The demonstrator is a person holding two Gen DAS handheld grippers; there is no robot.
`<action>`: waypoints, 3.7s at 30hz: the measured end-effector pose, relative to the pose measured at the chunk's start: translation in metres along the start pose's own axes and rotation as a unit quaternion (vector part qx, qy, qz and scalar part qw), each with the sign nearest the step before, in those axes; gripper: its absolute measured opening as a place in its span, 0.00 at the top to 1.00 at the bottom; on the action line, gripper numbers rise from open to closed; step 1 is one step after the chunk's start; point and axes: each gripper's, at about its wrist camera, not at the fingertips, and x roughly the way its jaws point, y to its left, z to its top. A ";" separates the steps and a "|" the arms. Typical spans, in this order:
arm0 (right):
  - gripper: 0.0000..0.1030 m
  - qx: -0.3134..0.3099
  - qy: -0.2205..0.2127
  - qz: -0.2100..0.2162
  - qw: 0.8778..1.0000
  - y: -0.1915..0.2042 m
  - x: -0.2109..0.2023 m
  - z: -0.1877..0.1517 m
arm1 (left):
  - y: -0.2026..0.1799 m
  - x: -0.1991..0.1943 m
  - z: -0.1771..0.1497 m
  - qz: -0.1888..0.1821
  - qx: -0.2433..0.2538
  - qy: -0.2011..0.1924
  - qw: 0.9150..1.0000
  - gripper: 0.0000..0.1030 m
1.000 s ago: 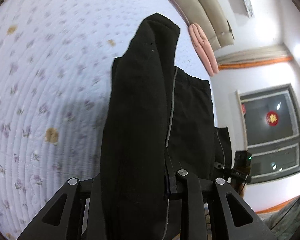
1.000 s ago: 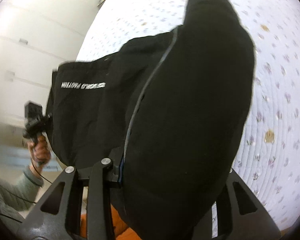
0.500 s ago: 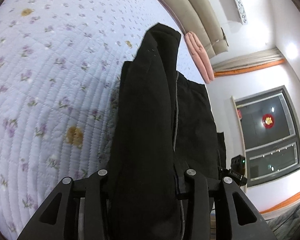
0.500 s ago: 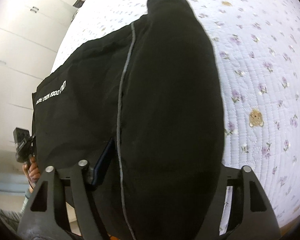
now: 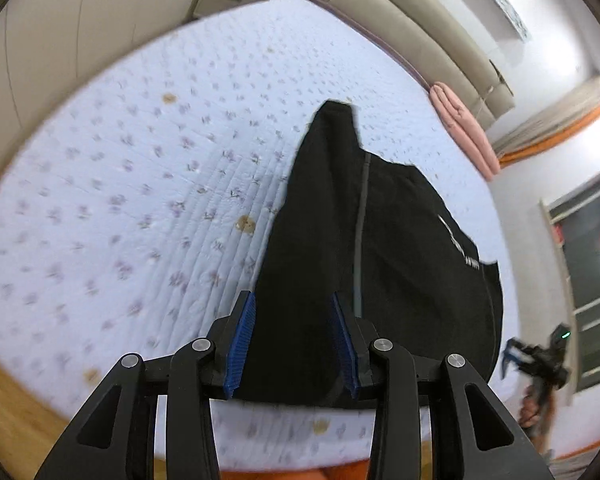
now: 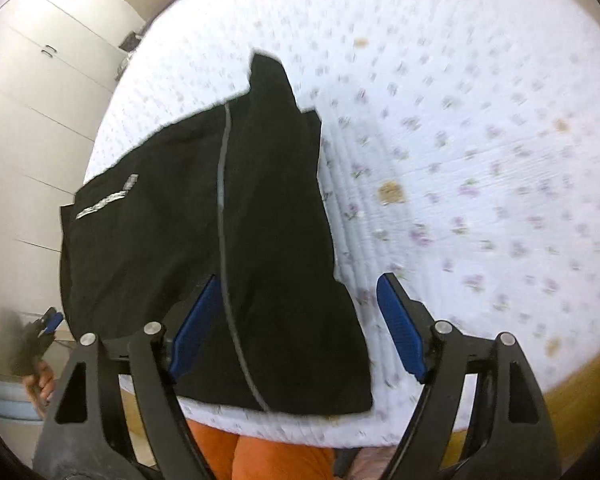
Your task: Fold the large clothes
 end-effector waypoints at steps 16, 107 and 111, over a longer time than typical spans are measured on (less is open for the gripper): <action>0.19 -0.025 -0.098 -0.047 0.994 0.002 -0.129 -0.056 | -0.114 -0.126 -0.050 0.064 0.111 -0.079 0.989 0.50; 0.07 -0.136 -0.178 -0.119 0.967 0.133 -0.166 -0.155 | -0.285 -0.139 -0.162 0.191 0.250 -0.137 0.939 0.25; 0.07 -0.138 -0.177 -0.119 0.967 0.134 -0.166 -0.155 | -0.285 -0.141 -0.162 0.193 0.248 -0.140 0.939 0.25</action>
